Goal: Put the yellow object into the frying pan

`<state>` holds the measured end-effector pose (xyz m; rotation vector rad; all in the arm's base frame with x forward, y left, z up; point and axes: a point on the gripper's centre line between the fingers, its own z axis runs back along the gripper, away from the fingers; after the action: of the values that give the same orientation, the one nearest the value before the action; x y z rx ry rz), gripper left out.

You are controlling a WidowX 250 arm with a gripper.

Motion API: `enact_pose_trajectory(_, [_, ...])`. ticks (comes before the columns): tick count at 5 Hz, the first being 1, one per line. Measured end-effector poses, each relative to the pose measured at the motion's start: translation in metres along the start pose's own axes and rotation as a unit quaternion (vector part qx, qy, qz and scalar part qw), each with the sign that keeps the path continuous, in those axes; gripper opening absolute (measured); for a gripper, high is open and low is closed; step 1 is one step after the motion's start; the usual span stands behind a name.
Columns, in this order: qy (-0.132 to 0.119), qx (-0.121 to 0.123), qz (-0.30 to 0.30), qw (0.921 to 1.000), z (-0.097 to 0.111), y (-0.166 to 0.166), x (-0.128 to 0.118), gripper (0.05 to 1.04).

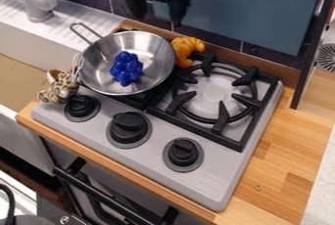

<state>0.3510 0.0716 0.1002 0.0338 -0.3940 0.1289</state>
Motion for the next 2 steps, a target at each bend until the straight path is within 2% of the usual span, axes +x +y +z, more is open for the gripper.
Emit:
enact_pose_trajectory(1, [-0.011, -0.023, -0.030, 0.9992, 0.000, -0.007, 0.007, 0.997])
enact_pose_trajectory(2, [-0.006, -0.032, -0.050, 0.9982, -0.010, -0.012, 0.008, 0.997])
